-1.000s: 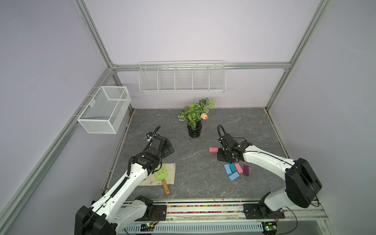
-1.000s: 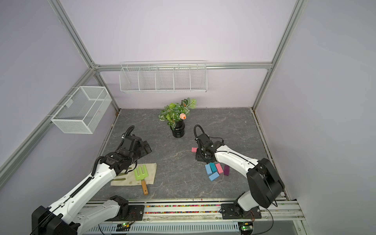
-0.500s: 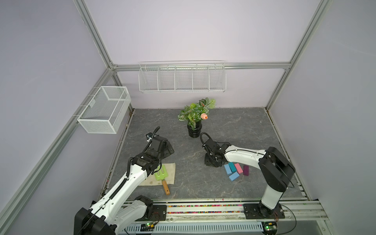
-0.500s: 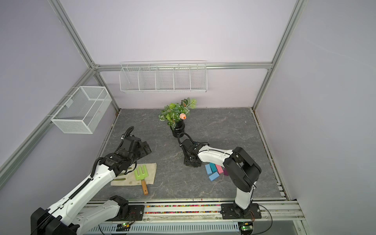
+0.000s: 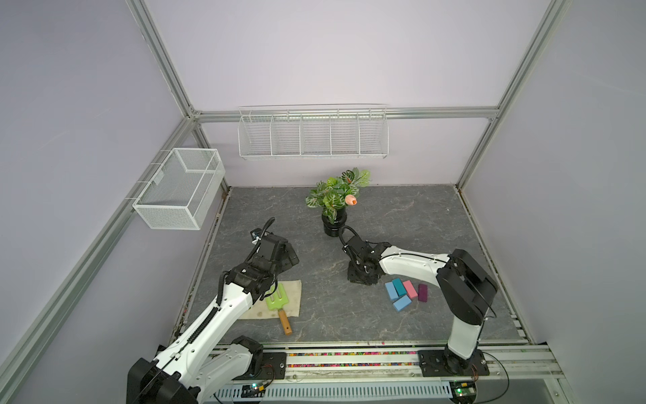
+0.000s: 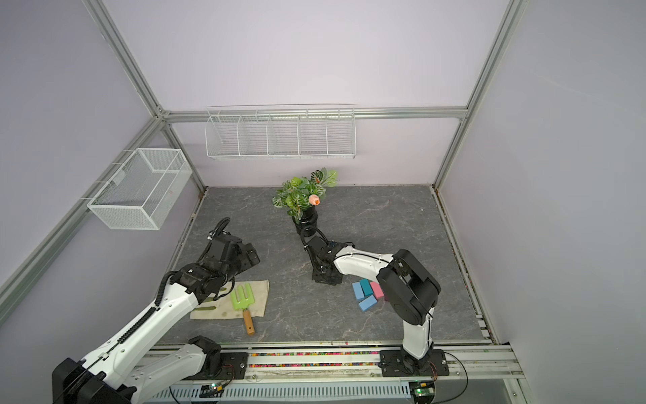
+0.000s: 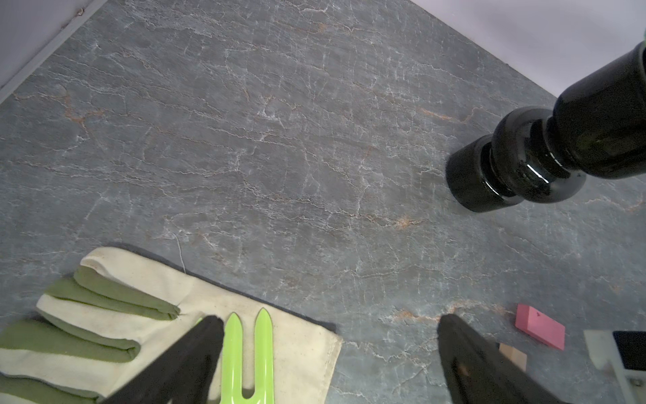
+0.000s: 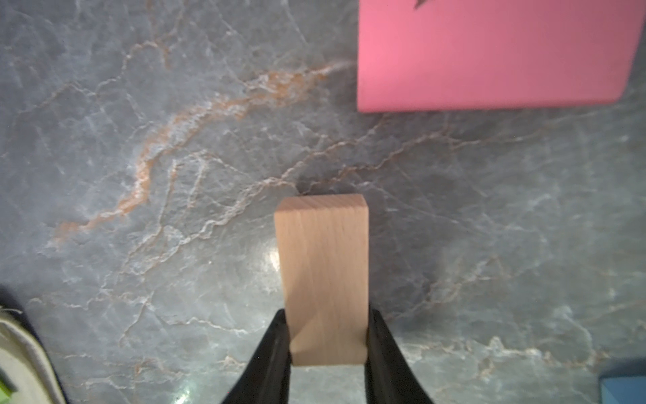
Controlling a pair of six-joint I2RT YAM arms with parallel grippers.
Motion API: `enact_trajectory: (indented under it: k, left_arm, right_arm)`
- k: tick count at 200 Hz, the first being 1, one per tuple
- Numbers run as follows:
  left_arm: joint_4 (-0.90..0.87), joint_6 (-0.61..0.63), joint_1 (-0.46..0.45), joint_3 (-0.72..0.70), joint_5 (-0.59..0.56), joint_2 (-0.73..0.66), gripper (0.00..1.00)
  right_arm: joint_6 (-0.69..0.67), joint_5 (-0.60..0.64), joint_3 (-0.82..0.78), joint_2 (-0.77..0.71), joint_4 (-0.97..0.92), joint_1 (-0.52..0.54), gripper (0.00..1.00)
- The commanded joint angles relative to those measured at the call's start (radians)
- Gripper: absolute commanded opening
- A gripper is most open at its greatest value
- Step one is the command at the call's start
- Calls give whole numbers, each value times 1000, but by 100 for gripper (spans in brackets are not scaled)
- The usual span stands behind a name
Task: Assemble the number 8 with building blocks
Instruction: Assemble the building block at the center of the board.
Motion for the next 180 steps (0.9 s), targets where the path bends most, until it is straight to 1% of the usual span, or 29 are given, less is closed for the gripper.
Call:
enact_trajectory:
  k: [1, 19, 128, 180]
  left_arm:
    - [-2, -13, -4, -14, -20, -12, 99]
    - [-3, -10, -4, -12, -20, -12, 100]
    - [7, -6, -5, -21, -30, -9, 100]
    - [10, -3, -4, -17, -33, -3, 99]
  right_arm:
    - [24, 7, 12, 31, -7, 7, 11]
    - [27, 11, 19, 33, -9, 3, 7]
    - [13, 24, 61, 56, -48, -15, 8]
    - [-4, 23, 68, 53, -60, -42, 8]
